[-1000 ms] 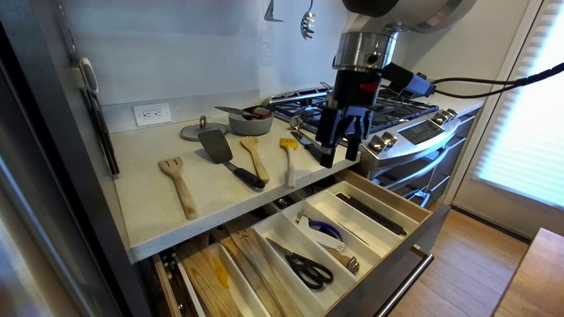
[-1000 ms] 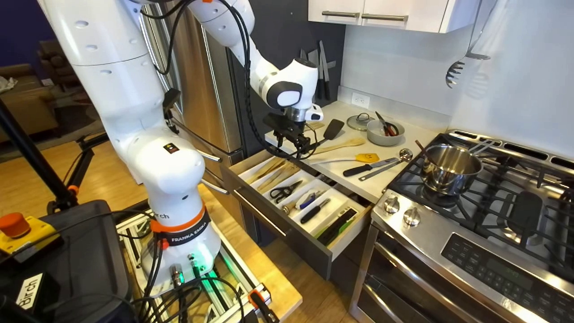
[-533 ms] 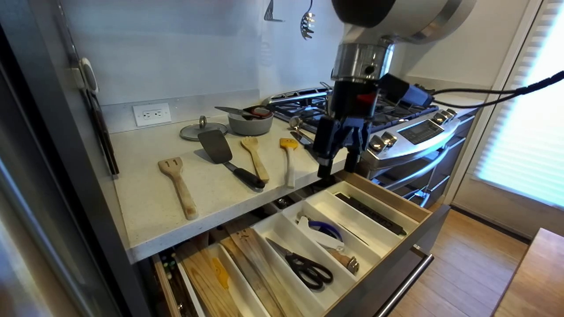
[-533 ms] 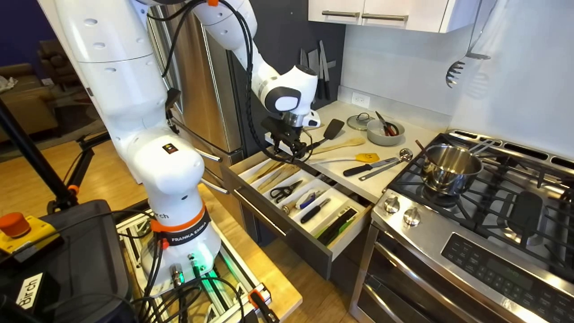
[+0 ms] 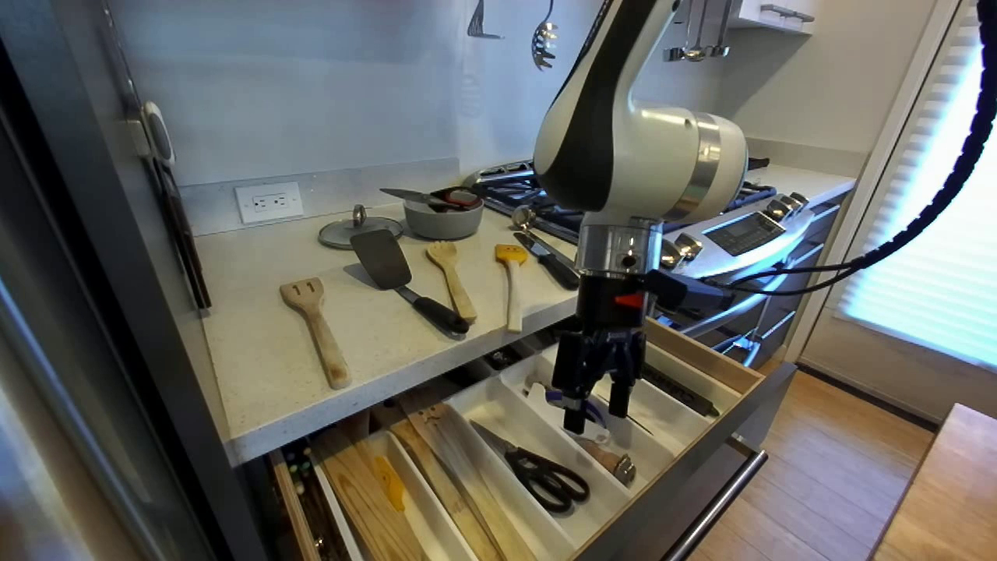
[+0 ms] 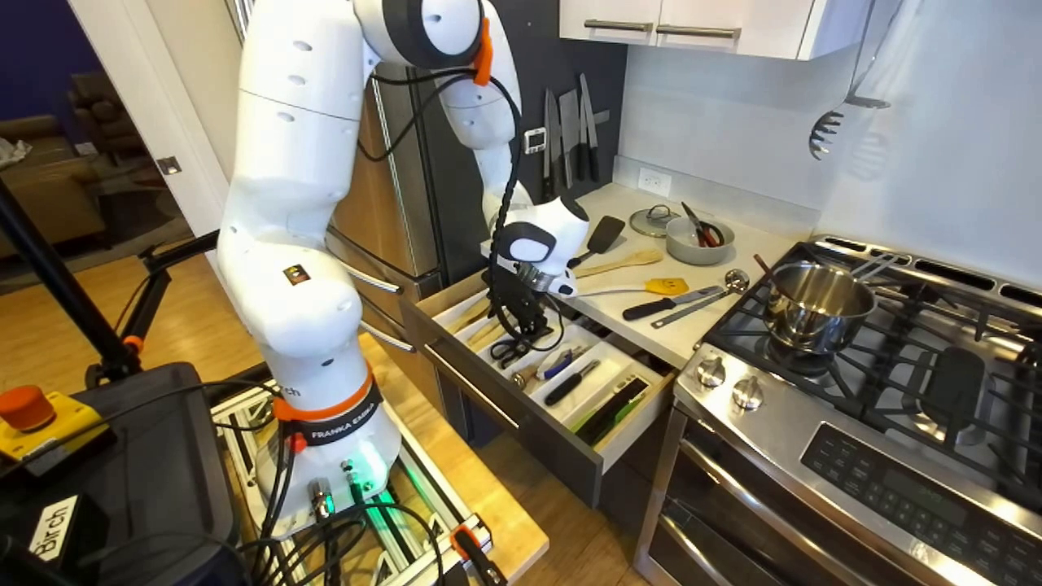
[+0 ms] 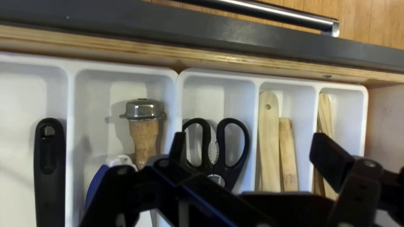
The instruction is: Remove the scissors in middle compartment of the opened drawer and put it on the right side of the wooden spatula on the far left
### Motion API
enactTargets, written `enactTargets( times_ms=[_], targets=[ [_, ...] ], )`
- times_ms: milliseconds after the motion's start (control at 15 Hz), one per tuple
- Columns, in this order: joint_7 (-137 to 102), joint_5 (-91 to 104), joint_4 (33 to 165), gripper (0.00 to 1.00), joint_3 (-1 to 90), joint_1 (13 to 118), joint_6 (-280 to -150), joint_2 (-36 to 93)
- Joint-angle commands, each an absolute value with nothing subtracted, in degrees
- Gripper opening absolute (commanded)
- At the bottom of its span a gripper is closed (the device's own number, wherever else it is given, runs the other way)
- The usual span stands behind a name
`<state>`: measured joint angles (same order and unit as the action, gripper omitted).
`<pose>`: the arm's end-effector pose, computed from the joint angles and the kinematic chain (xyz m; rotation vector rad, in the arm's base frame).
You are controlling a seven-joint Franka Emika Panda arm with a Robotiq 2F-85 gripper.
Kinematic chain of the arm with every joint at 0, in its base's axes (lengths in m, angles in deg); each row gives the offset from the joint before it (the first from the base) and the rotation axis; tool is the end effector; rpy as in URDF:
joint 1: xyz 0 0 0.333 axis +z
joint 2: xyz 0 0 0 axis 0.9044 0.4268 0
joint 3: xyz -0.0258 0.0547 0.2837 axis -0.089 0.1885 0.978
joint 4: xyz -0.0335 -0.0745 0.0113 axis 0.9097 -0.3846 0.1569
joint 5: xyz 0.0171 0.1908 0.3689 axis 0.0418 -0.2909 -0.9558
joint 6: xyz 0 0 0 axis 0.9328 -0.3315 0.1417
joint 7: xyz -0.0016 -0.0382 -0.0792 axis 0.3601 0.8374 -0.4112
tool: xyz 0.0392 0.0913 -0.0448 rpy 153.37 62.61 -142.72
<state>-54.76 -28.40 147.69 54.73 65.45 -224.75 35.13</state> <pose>0.4216 0.0523 0.0660 -2.7546 -0.2412 0.3810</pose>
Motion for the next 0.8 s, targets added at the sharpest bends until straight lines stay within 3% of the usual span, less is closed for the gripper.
enactTargets(
  times_ms=[0,533,733],
  targets=[
    [-53.6,-26.6,147.4,1.0,57.4,62.4,-225.1,35.7],
    [-38.6,-14.8,143.6,1.0,55.9,66.6,-225.4,41.0],
    [-35.3,-12.5,141.5,0.68,56.7,67.1,-227.5,43.7]
  ],
)
